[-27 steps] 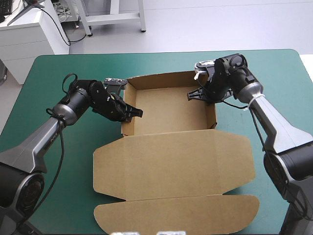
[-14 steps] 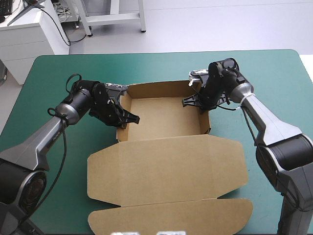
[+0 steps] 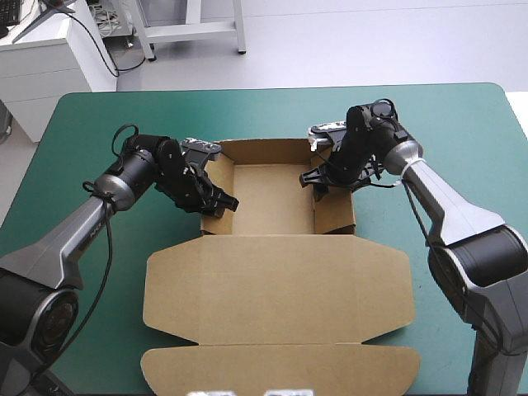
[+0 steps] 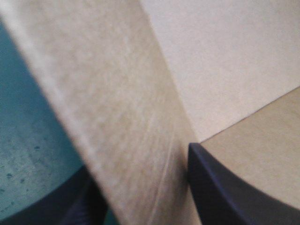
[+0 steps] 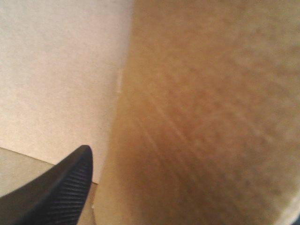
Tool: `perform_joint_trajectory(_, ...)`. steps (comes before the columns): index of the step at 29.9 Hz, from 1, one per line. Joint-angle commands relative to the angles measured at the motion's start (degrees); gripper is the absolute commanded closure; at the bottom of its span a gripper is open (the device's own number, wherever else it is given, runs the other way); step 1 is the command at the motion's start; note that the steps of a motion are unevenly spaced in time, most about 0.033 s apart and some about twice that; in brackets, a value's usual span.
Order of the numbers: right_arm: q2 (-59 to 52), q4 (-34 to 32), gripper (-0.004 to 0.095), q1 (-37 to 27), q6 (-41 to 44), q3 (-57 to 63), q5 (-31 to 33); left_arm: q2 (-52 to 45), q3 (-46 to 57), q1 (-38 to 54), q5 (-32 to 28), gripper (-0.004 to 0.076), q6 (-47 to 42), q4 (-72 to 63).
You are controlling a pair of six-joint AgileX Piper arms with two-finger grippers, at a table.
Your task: Fold the box
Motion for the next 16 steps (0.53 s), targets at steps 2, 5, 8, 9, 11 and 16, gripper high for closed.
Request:
perform_joint_trajectory(2,-2.93,2.76,0.0117,0.48,-0.67,-1.59,0.51,-2.88,-2.1,-0.67,-2.03,0.0195,0.3,-3.37)
perform_joint_trajectory(5,-3.17,2.07,0.0117,0.48,-0.67,-1.59,0.26,-3.15,-2.1,-0.67,-2.15,0.0192,0.18,-3.22)
perform_joint_trajectory(8,-4.34,0.99,0.0117,0.48,-0.67,-1.74,-0.52,-4.24,-2.1,-0.67,-3.43,0.0192,0.18,-3.22)
perform_joint_trajectory(9,-5.04,0.01,0.0117,0.37,-0.67,-1.72,-0.93,-4.88,-2.37,-0.67,-3.81,0.0192,0.18,-3.22)
perform_joint_trajectory(11,-6.56,-1.71,0.0117,0.37,-0.67,-1.72,-1.41,-5.85,-3.19,-0.67,-3.83,0.0192,0.18,-3.02)
perform_joint_trajectory(16,-11.53,-8.48,0.0117,0.37,-0.34,-1.72,-1.91,-9.59,-5.71,-0.67,-3.18,0.0192,0.04,0.75)
